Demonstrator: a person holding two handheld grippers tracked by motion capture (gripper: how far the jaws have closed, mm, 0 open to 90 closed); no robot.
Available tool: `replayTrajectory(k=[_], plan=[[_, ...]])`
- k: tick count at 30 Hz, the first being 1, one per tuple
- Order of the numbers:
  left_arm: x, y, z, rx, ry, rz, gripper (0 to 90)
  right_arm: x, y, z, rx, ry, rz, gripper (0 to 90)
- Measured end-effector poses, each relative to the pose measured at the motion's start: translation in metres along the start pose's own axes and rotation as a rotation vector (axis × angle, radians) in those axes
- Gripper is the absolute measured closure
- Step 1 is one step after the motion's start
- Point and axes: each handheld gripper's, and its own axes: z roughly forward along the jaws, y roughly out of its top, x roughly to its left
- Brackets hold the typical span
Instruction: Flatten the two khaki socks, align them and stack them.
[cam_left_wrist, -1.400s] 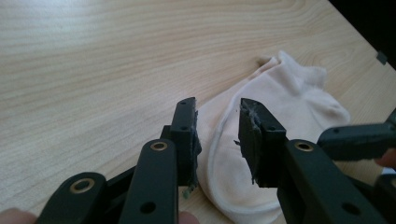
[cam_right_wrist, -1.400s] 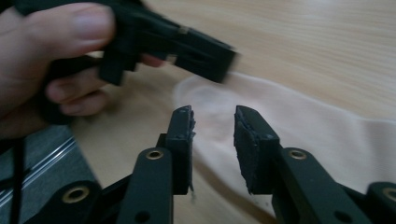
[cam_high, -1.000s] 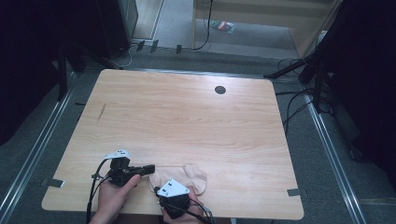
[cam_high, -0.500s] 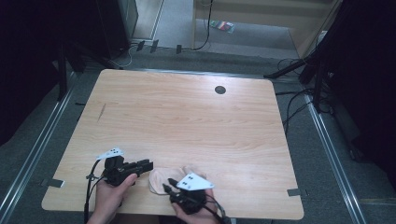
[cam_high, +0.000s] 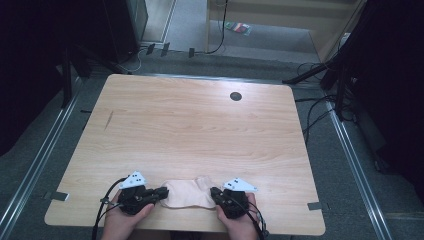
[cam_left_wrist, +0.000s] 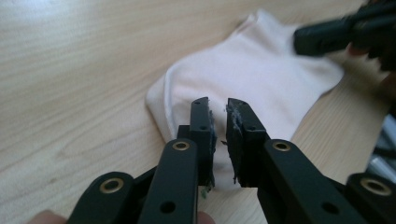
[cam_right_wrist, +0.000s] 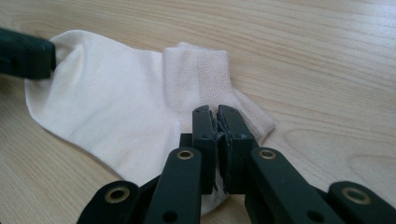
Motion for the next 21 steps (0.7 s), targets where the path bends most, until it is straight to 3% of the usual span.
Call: replayTrajectory(k=[5,11,14,16,18,20,21], plan=[[-0.007,0.000,0.000,0.011,0.075,0.069,79.6,0.000,0.001,0.001,0.001,-0.016,-0.013,89.2],[0.003,0.008,0.007,-0.024,0.121,0.057,79.9,-0.005,0.008,0.009,-0.022,-0.045,-0.002,90.0],[0.008,0.012,0.011,-0.049,0.103,0.039,74.2,-0.005,0.013,0.015,-0.028,-0.062,-0.010,90.0],[0.008,0.011,0.009,-0.061,0.084,0.044,69.5,-0.006,0.015,0.015,-0.037,-0.054,-0.002,85.7],[0.007,0.010,0.004,-0.087,0.096,0.047,65.7,-0.005,0.016,0.010,-0.103,-0.062,0.001,75.3],[0.010,0.010,-0.004,-0.140,0.125,0.018,61.4,-0.007,0.020,0.003,-0.147,-0.116,0.016,68.0],[0.013,0.010,-0.010,-0.177,0.141,-0.009,59.4,-0.013,0.021,0.001,-0.133,-0.117,0.046,64.0]])
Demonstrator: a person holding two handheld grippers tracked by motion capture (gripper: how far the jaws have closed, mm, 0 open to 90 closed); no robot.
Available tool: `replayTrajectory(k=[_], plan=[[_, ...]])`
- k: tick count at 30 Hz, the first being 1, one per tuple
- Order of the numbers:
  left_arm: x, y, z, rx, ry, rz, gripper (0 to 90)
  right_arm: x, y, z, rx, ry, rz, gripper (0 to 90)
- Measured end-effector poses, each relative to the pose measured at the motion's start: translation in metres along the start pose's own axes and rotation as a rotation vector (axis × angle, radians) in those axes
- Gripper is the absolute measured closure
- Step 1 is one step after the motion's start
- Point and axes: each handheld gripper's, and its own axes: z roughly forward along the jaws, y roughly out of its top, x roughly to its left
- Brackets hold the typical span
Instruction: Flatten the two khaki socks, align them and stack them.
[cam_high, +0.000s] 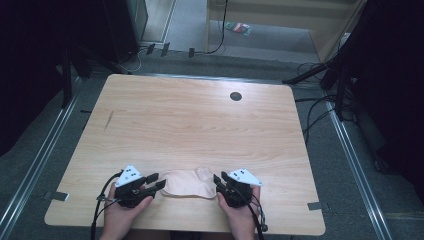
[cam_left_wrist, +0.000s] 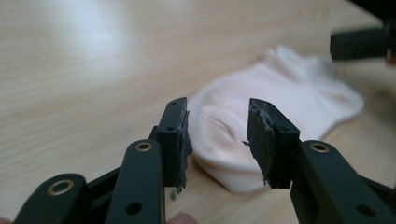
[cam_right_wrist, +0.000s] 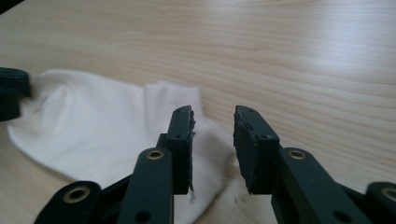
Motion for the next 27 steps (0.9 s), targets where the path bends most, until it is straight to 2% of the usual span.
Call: replayTrajectory(k=[2,3,5,7,10,11,13,17,19,22,25,27], plan=[[0.005,0.002,-0.005,-0.046,0.026,-0.025,59.0,-0.003,0.000,0.001,0.015,0.001,0.009,62.9],[0.007,0.003,-0.006,-0.052,0.039,-0.034,58.4,-0.007,-0.002,0.002,0.036,0.016,0.024,62.6],[0.010,0.003,-0.003,-0.039,0.032,-0.052,58.1,-0.011,-0.005,0.002,0.053,0.023,0.041,63.1],[0.010,0.001,0.004,-0.007,0.041,-0.041,61.5,-0.012,-0.005,0.003,0.057,0.041,0.049,66.5],[0.007,-0.001,0.009,0.030,0.033,-0.021,77.8,-0.008,-0.006,0.005,0.061,0.053,0.034,77.8],[0.005,-0.001,0.009,0.033,0.030,-0.015,83.9,-0.006,-0.006,0.005,0.062,0.051,0.020,83.7],[0.003,0.000,0.006,0.021,0.034,0.001,90.0,-0.003,-0.006,0.003,0.062,0.043,-0.009,88.3],[0.001,0.002,-0.001,-0.012,0.030,0.003,90.0,0.001,-0.002,-0.003,0.018,0.038,-0.032,88.9],[0.000,0.002,-0.004,-0.014,0.028,0.003,90.0,0.005,0.002,-0.007,-0.020,0.027,-0.064,89.1],[0.000,0.000,-0.006,-0.011,0.033,0.007,90.0,0.009,0.004,-0.008,-0.051,0.028,-0.082,89.0],[0.001,-0.003,-0.003,0.024,0.033,0.004,90.0,0.007,0.003,0.000,-0.026,0.015,-0.094,88.9],[0.001,-0.005,0.001,0.041,0.037,0.005,89.4,0.002,0.001,0.005,0.003,0.021,-0.054,88.9]])
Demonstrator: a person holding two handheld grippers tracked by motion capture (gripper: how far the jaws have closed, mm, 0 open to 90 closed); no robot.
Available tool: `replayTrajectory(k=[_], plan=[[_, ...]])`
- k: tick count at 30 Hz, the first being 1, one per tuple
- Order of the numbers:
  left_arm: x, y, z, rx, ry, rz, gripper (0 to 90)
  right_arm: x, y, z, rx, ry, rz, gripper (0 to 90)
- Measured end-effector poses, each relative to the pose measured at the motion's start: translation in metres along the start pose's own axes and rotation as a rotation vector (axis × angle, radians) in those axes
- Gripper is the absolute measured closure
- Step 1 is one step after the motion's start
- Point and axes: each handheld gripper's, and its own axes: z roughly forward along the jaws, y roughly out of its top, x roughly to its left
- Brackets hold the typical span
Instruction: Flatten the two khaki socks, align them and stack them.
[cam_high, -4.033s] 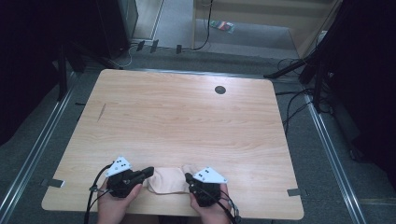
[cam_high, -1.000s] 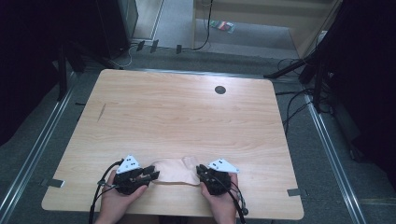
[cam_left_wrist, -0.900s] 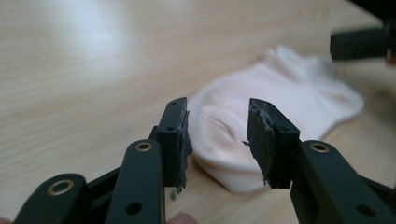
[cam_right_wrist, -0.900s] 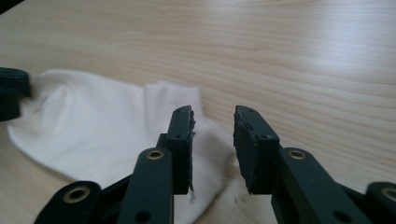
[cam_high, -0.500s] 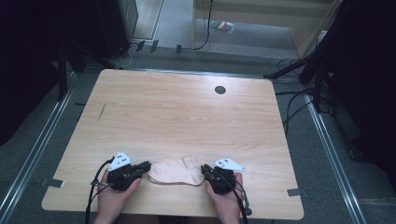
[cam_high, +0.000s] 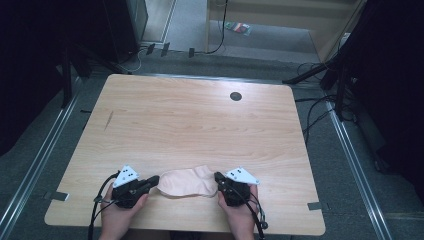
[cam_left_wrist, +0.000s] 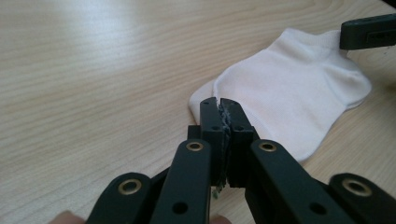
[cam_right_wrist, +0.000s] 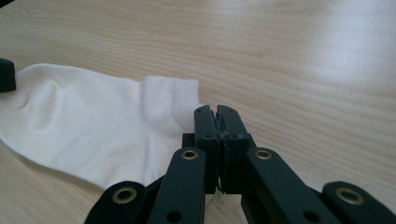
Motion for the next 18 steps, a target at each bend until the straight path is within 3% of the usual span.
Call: replayTrajectory(k=[7,10,12,14,18], plan=[[0.001,-0.002,0.003,0.006,0.001,-0.007,84.2,-0.005,-0.001,0.002,0.004,0.026,0.016,85.7],[0.000,-0.002,0.002,-0.003,-0.009,0.005,71.5,-0.007,-0.001,0.001,-0.016,0.025,0.025,61.0],[0.001,-0.001,0.001,-0.025,-0.036,-0.018,61.0,-0.009,0.000,-0.001,-0.027,0.008,0.025,49.0],[0.004,-0.001,0.001,-0.037,-0.082,-0.054,44.6,-0.011,0.001,-0.004,-0.038,0.011,0.027,36.4],[0.009,-0.001,-0.008,-0.069,-0.067,-0.083,23.8,-0.016,0.005,-0.013,-0.047,0.036,0.039,14.2]])
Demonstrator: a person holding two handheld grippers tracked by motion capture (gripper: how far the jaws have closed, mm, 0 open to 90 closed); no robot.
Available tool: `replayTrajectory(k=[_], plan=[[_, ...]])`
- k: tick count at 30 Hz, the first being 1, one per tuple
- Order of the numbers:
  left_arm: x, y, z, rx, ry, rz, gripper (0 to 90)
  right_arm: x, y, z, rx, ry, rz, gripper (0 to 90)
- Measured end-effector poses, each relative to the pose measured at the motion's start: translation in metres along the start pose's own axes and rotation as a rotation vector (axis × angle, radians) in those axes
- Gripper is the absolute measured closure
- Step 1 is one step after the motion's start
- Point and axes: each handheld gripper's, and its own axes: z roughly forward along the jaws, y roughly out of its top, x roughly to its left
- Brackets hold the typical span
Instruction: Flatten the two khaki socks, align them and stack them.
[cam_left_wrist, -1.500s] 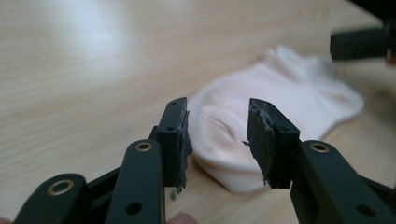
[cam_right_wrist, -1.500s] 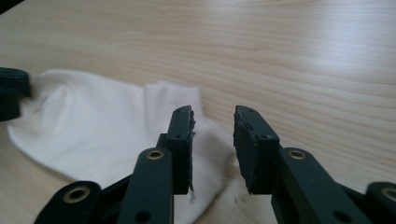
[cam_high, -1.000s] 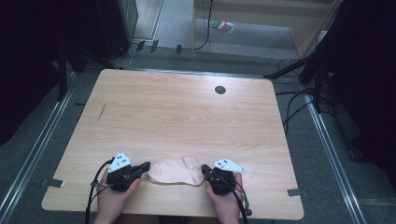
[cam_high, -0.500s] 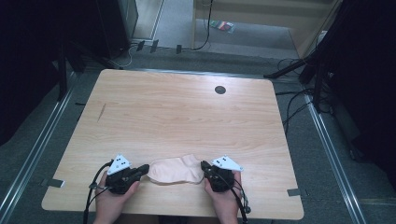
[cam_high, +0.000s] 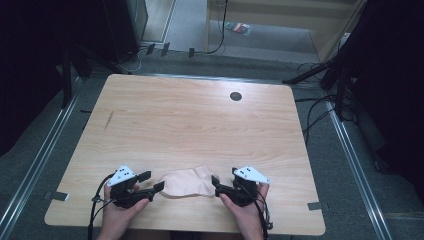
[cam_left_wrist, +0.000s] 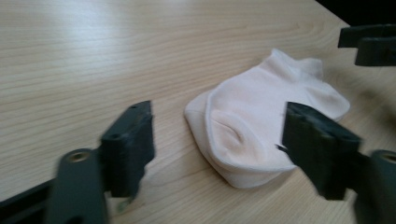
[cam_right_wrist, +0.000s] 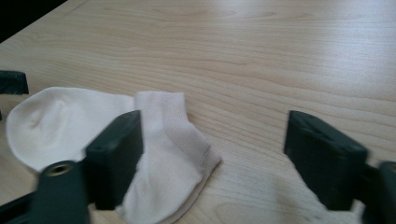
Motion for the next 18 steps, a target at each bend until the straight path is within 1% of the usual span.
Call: replayTrajectory(k=[1,2,3,5,7,8,10,11,14,15,17,18], plan=[[0.002,0.001,-0.003,-0.009,0.001,-0.008,20.1,-0.001,0.001,-0.001,0.004,0.004,-0.012,11.9],[0.004,0.001,-0.006,-0.022,0.009,-0.005,16.6,-0.002,0.001,-0.003,0.002,0.011,-0.030,11.8],[0.006,0.001,-0.012,-0.038,0.017,-0.003,13.7,-0.002,0.002,-0.006,-0.004,0.011,-0.027,11.7],[0.010,0.002,-0.018,-0.057,0.009,-0.001,13.2,-0.008,0.003,-0.011,-0.015,0.016,-0.022,11.3],[0.017,0.001,-0.026,-0.069,0.005,0.008,9.0,-0.015,0.003,-0.014,-0.019,0.006,-0.015,11.3],[0.020,0.000,-0.028,-0.074,0.013,0.004,8.4,-0.021,0.003,-0.017,-0.021,-0.011,-0.008,11.6],[0.026,-0.001,-0.033,-0.081,0.035,-0.005,8.4,-0.028,0.002,-0.020,-0.024,-0.022,-0.002,12.2],[0.030,-0.003,-0.036,-0.086,0.044,-0.008,8.4,-0.032,0.002,-0.023,-0.028,-0.028,-0.007,12.2],[0.042,-0.006,-0.044,-0.088,0.075,-0.035,8.4,-0.043,0.001,-0.029,-0.034,-0.040,-0.015,12.0],[0.045,-0.007,-0.045,-0.093,0.084,-0.040,8.4,-0.048,0.000,-0.031,-0.036,-0.050,-0.020,12.0],[0.052,-0.008,-0.051,-0.100,0.109,-0.047,8.4,-0.057,-0.002,-0.036,-0.040,-0.056,-0.008,12.1],[0.054,-0.008,-0.053,-0.099,0.120,-0.043,8.4,-0.062,-0.003,-0.038,-0.044,-0.060,-0.006,12.2]])
